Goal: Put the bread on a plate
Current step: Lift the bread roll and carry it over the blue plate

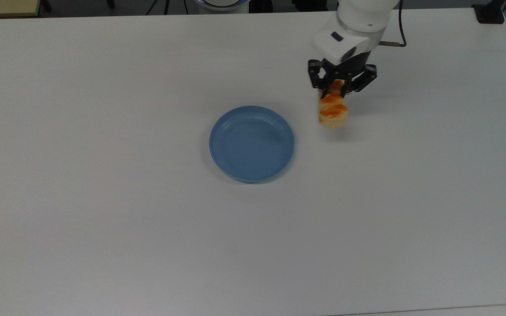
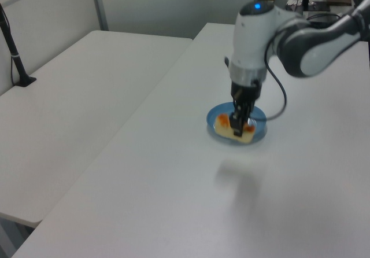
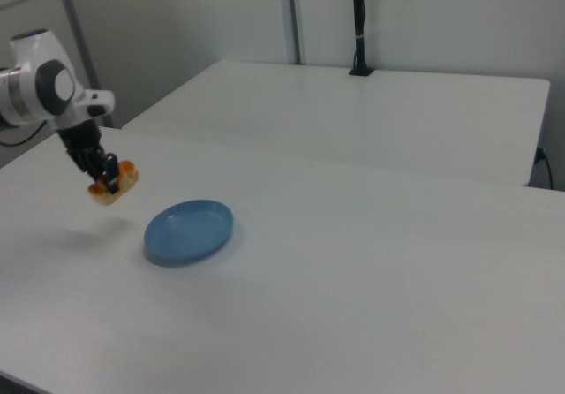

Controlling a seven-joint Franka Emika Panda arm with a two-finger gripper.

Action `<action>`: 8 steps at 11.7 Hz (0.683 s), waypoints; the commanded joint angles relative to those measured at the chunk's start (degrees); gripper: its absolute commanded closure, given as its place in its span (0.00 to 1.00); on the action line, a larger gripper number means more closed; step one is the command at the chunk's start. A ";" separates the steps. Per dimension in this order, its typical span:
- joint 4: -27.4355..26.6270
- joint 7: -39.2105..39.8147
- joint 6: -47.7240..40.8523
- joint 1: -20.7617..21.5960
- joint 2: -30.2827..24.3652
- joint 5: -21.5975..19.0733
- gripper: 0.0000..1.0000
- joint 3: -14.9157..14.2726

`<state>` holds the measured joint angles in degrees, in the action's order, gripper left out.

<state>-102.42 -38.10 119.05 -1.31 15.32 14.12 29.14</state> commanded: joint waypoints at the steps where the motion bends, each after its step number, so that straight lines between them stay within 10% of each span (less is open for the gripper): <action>1: 4.59 5.56 -4.35 -3.17 -0.47 -0.06 0.62 -3.81; 8: 10.58 16.57 -15.78 -3.26 -0.56 -3.13 0.67 -11.56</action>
<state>-91.92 -23.36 104.26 -5.24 15.21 12.25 19.12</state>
